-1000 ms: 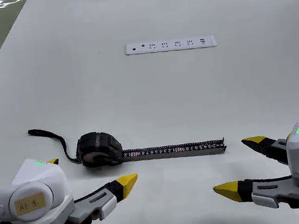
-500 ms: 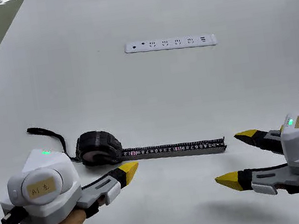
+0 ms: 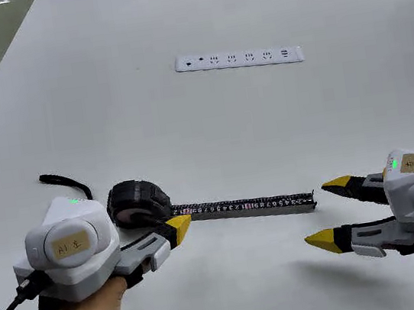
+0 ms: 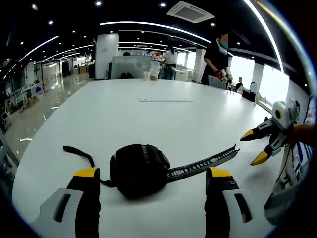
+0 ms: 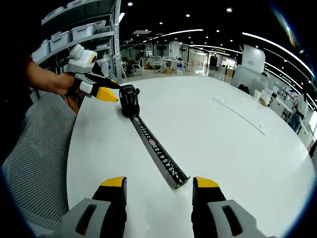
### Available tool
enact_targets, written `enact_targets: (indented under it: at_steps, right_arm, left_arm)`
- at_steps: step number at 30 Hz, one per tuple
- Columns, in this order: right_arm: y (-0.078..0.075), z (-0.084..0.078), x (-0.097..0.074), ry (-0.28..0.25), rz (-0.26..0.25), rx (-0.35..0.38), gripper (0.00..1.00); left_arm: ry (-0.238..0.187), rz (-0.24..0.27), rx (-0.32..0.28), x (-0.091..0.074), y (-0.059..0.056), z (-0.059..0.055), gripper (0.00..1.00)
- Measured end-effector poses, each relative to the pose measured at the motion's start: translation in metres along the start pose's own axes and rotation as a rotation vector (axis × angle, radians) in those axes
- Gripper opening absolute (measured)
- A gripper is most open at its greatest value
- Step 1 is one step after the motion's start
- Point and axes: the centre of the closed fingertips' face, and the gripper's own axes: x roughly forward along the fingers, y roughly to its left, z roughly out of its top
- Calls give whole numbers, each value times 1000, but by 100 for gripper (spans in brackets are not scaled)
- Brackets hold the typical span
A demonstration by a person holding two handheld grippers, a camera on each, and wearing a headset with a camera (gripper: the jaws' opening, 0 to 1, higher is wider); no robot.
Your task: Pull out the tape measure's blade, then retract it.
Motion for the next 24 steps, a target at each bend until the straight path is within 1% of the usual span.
enact_targets:
  at_steps: [6,8,13,17,24]
  right_arm:
    - [-8,-3,5,25,21,-47,46]
    - [-11,-3,6,30,28,-59,44]
    - [-16,-5,10,48,55,-91,39]
    - [-19,-4,13,56,75,-111,36]
    - [-24,-9,17,93,110,-157,31]
  left_arm:
    - [11,-2,-9,5,-1,-1,80]
    - [14,6,-8,6,1,-2,80]
    - [30,19,-29,10,4,-5,77]
    - [34,33,-40,13,6,-6,75]
    - [41,55,-64,17,10,-6,71]
